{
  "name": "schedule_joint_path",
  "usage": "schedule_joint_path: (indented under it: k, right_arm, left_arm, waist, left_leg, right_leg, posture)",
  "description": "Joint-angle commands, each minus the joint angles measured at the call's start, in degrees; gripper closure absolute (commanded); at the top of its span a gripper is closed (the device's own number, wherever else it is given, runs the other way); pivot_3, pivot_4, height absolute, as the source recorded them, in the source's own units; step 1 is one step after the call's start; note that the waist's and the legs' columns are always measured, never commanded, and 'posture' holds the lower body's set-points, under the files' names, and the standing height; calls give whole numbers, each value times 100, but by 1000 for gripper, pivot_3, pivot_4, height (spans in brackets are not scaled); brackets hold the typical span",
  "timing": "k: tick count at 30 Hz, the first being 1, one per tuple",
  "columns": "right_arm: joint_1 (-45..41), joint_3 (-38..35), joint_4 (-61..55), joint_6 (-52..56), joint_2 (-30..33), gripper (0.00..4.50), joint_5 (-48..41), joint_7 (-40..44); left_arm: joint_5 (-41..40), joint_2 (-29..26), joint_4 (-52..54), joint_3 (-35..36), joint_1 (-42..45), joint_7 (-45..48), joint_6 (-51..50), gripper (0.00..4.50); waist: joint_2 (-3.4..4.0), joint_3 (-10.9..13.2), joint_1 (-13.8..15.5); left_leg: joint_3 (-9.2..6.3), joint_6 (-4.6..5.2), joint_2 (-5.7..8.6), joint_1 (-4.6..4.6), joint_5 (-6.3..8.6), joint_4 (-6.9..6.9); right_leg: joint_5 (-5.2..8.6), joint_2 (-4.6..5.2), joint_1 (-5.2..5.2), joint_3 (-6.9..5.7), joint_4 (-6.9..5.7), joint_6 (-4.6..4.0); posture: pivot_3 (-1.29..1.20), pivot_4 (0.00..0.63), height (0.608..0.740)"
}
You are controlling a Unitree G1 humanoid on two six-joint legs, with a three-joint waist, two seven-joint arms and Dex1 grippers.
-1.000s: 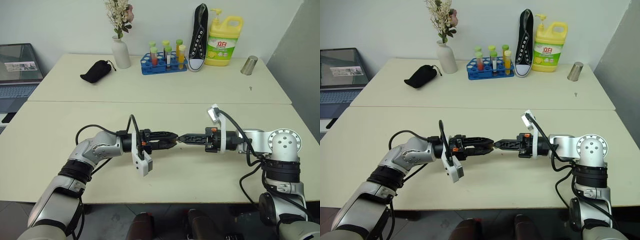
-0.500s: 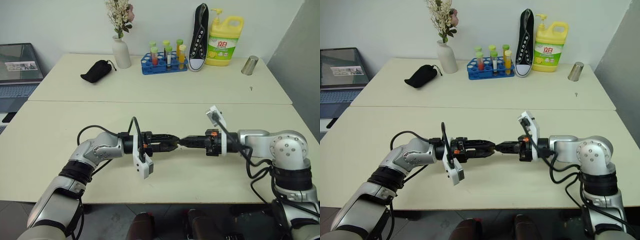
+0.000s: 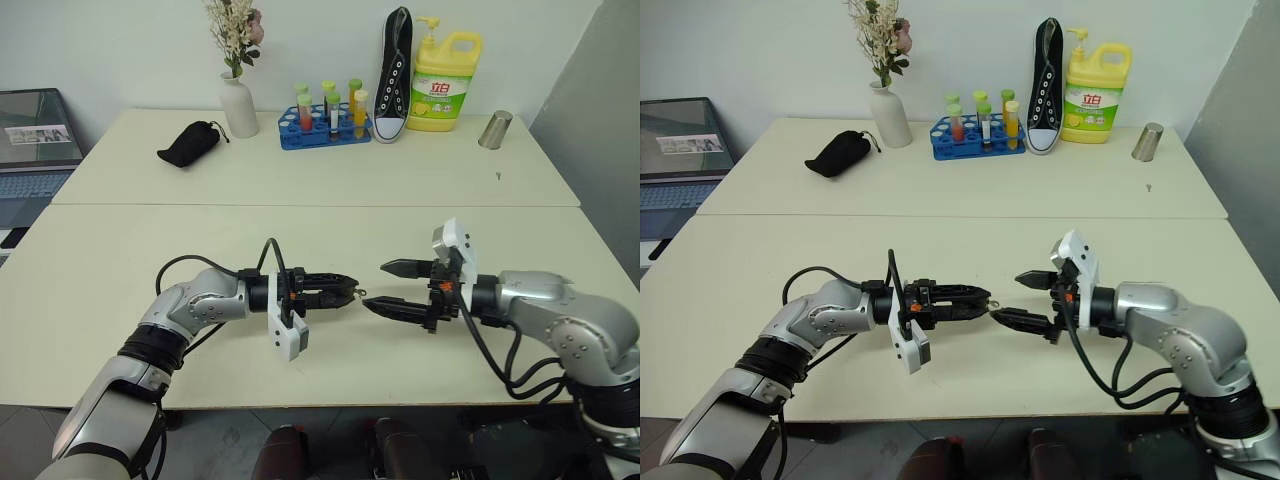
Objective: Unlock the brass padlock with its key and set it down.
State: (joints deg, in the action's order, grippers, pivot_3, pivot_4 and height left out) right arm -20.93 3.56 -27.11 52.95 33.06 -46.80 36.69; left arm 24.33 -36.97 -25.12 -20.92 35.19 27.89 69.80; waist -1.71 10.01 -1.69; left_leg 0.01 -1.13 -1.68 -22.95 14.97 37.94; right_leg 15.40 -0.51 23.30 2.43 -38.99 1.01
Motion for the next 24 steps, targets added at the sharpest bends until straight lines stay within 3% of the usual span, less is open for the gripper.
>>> schedule_joint_path:
  k: [1,16,20,22,24]
  right_arm:
    - [-50,-18,-52,-30,-208,0,1,-192]
    - [-454,233,743,41,-739,0,85,100]
    - [-488,262,760,50,-715,1245,84,242]
    - [-498,275,764,49,-711,2163,104,271]
    - [-507,307,759,39,-690,2763,144,323]
  left_arm:
    - [-249,12,153,37,46,-70,-3,3526]
    - [-353,89,101,18,116,-24,-22,3526]
    - [-356,91,125,34,94,-30,-51,3526]
    - [-354,89,142,40,82,-33,-61,3526]
    - [-351,89,154,47,72,-36,-72,3526]
  waist:
    - [0,0,2]
    - [0,0,3]
    - [0,0,2]
    - [0,0,3]
    - [0,0,2]
  left_leg:
    - [1,0,1,0,0,1]
    - [3,0,2,1,0,1]
    - [2,0,2,1,0,1]
    - [2,0,2,1,0,2]
    - [2,0,2,1,0,2]
  right_leg:
    - [-2,0,0,-1,0,-4]
    - [-10,1,-1,-3,1,-17]
    - [-10,1,-1,-4,0,-17]
    - [-10,1,-1,-4,0,-17]
    - [-10,2,-1,-4,0,-17]
  posture:
    - [0,150,740]
    - [0,150,740]
    - [0,150,740]
    - [0,150,740]
    - [0,150,740]
